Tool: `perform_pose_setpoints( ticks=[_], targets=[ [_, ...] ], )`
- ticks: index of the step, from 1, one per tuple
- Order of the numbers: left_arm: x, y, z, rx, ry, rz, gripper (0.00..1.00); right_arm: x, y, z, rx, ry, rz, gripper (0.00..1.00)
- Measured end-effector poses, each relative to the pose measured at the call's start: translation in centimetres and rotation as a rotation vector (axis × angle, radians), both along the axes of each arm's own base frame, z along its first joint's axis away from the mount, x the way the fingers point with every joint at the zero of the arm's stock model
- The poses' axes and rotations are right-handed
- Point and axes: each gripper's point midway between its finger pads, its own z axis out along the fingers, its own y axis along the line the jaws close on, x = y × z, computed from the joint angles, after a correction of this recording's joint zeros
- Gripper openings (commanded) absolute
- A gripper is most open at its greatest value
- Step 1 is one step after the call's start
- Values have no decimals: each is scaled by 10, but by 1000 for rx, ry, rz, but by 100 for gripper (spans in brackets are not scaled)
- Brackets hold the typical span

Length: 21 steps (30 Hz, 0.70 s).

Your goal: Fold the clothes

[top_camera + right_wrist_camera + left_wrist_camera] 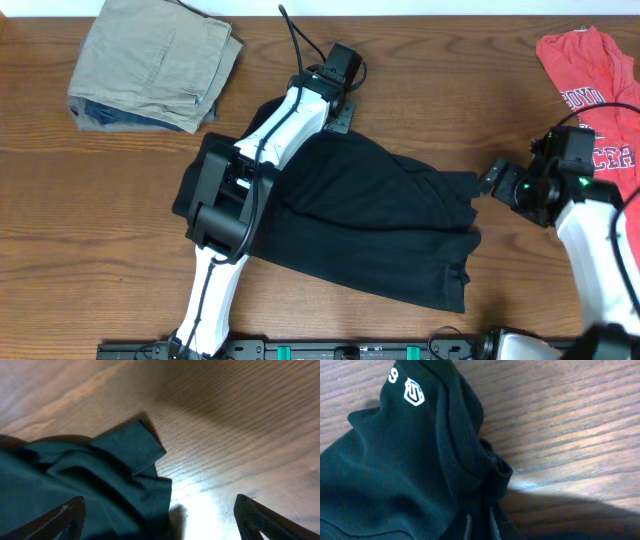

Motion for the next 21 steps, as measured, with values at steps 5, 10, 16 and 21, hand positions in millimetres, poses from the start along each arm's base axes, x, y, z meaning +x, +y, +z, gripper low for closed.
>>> perform_pose_setpoints(
  ticks=[5, 10, 16, 21],
  targets=[
    [-5, 2, -2, 11, 21, 0, 11, 4, 0, -32, 17, 78, 3, 93],
    [-6, 3, -2, 13, 25, 0, 11, 9, -1, -58, 27, 124, 4, 89],
    [-6, 3, -2, 13, 26, 0, 11, 15, 3, -71, 54, 133, 14, 86],
    [-6, 3, -2, 13, 26, 0, 11, 19, 15, -71, 83, 120, 46, 86]
  ],
)
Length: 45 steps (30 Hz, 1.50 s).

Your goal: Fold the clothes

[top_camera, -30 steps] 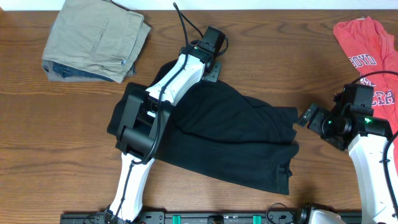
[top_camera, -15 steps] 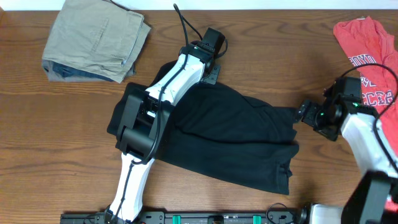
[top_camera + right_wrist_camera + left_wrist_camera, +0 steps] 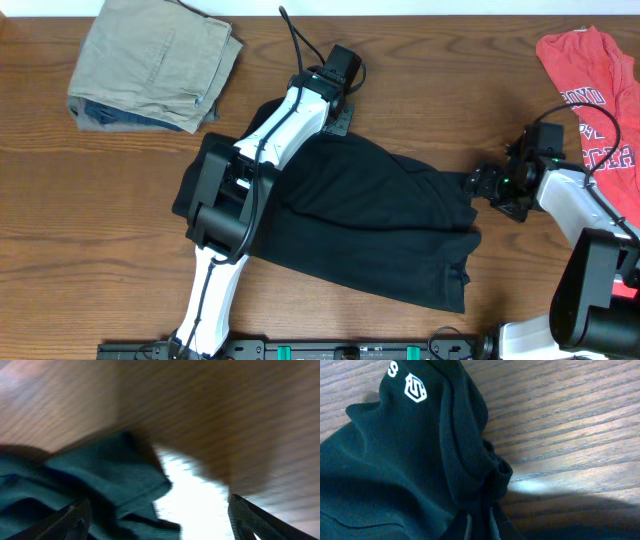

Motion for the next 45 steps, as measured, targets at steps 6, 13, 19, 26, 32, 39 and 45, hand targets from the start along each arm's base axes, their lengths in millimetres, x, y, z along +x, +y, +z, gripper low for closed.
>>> perform_pose_setpoints(
  ticks=[6, 13, 19, 26, 32, 39, 45],
  targets=[
    [0, 0, 0, 0, 0, 0, 11, 7, 25, 3, 30, -28, 71, 87],
    [-2, 1, -1, 4, 7, 0, 11, 15, 35, 5, 38, -65, 100, 87],
    [-1, 1, -1, 0, 7, 8, 11, 25, 35, 9, 34, -110, 103, 85],
    [-2, 1, -1, -7, 8, 28, 11, 25, 43, 8, 27, -107, 119, 73],
    [-2, 1, -1, -10, 9, 37, 11, 12, 47, -1, -49, -39, 122, 72],
    [-2, 1, -1, -11, 9, 39, 11, 12, 52, -3, -133, -34, 136, 71],
    [-2, 1, -1, -11, 9, 39, 11, 18, 51, -1, -155, -61, 121, 58]
  ],
)
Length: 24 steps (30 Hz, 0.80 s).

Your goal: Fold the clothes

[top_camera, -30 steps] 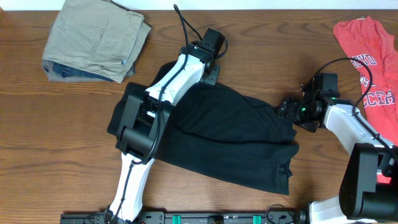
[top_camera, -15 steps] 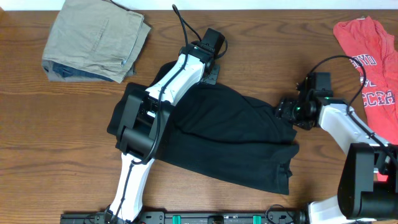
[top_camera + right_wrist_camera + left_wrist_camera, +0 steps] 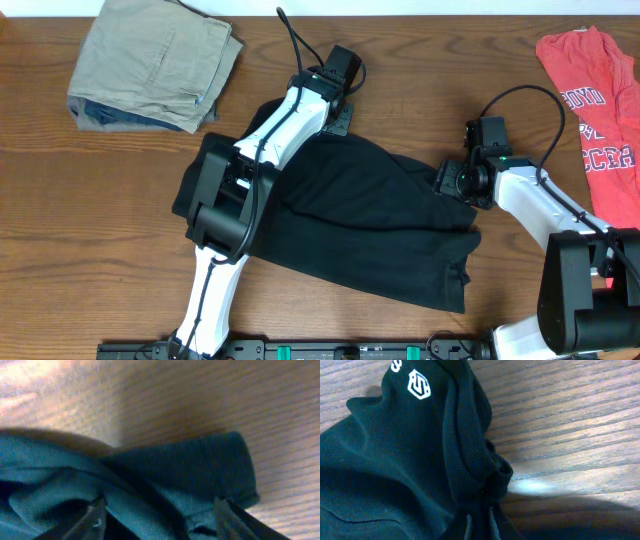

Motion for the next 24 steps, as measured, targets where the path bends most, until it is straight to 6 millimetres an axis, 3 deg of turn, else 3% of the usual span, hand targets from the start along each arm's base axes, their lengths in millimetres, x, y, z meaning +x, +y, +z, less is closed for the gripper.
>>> perform_pose_setpoints(
  ticks=[6, 11, 13, 21, 24],
  targets=[
    [0, 0, 0, 0, 0, 0, 12, 7, -1, 2, -6, -29, -9, 41],
    [0, 0, 0, 0, 0, 0, 11, 9, -1, 3, -8, -39, -13, 59],
    [0, 0, 0, 0, 0, 0, 11, 12, -1, 4, -8, -50, -11, 61],
    [0, 0, 0, -1, -1, 0, 11, 17, 8, -9, -22, -45, 19, 57],
    [0, 0, 0, -1, -1, 0, 11, 25, 6, -11, -37, -49, 16, 49]
  ],
)
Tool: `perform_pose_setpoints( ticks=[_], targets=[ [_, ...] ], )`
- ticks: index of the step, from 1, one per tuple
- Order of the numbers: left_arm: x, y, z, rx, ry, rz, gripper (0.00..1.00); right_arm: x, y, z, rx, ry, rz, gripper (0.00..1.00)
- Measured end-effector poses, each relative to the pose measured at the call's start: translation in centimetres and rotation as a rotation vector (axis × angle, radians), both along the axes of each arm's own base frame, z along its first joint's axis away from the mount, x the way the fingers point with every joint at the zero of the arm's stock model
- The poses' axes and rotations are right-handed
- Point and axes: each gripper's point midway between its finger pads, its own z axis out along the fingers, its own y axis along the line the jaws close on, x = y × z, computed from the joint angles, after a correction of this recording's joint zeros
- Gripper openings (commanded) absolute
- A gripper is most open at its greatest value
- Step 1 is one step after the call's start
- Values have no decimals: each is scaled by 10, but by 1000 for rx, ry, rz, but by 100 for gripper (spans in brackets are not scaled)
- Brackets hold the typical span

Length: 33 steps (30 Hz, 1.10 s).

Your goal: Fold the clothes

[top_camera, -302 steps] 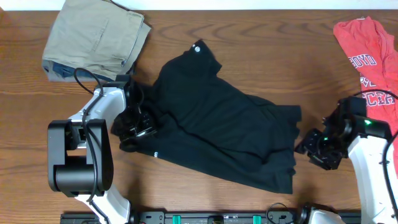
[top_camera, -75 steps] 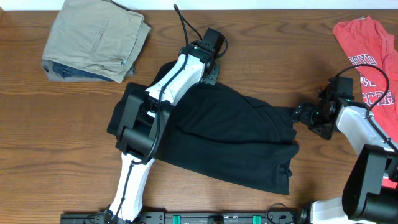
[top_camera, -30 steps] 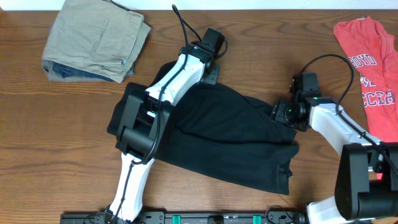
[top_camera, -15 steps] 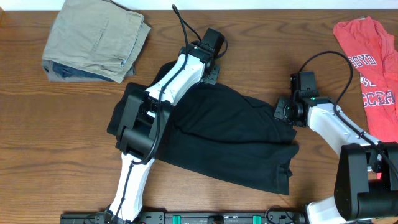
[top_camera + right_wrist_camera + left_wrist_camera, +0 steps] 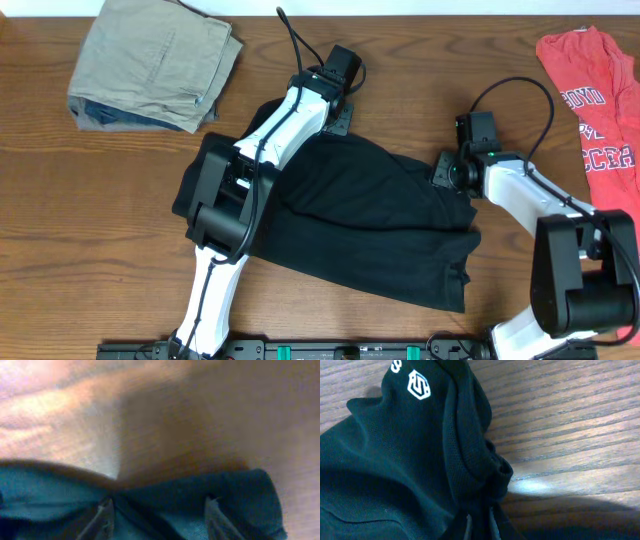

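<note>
A black garment (image 5: 370,220) lies spread across the middle of the table. Its white logo (image 5: 418,387) shows in the left wrist view. My left gripper (image 5: 341,112) sits at the garment's far edge, shut on a bunched fold of the fabric (image 5: 479,525). My right gripper (image 5: 443,170) is at the garment's right corner. There its fingers (image 5: 106,515) stand open with the dark cloth (image 5: 165,510) lying between them, low over the wood.
A folded khaki pair of trousers (image 5: 155,60) rests on a blue item at the back left. A red printed shirt (image 5: 600,90) lies at the back right edge. The wooden table (image 5: 100,200) runs under everything.
My right gripper has moved slightly left and further onto the garment's right corner, with cloth now filling the gap between its open fingers. The left gripper has kept its hold and place.
My left gripper stayed shut on the garment's far edge throughout. My right gripper was open over bare wood right of the garment. It then stood nearer the corner, then over it, and now has the cloth between its open fingers.
</note>
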Motion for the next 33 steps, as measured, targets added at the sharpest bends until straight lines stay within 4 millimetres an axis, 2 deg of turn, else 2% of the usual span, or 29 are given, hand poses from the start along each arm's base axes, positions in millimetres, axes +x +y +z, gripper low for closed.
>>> perform_pose_setpoints(
  ticks=[7, 9, 19, 22, 25, 29, 33],
  targets=[
    [0, 0, 0, 0, -1, 0, 11, 4, -9, -2, -50, 3, -19, 9],
    [0, 0, 0, 0, -1, 0, 11, 4, -10, -2, -55, 14, -21, 2],
    [-5, 3, 3, 8, 15, 0, 6, -9, -9, 4, -56, 180, -21, 1],
    [-5, 3, 19, -2, -4, 0, 6, -2, -11, 16, -54, 183, -28, 1],
    [-3, 2, 43, -24, -46, 0, 6, 3, -11, 26, -53, 180, -32, 1],
    [-2, 1, 74, -52, -99, 0, 6, -1, -12, 30, -55, 204, -39, 1],
    [-6, 3, 78, -48, -92, 0, 6, -8, -14, 30, -57, 234, -47, 1]
  ],
)
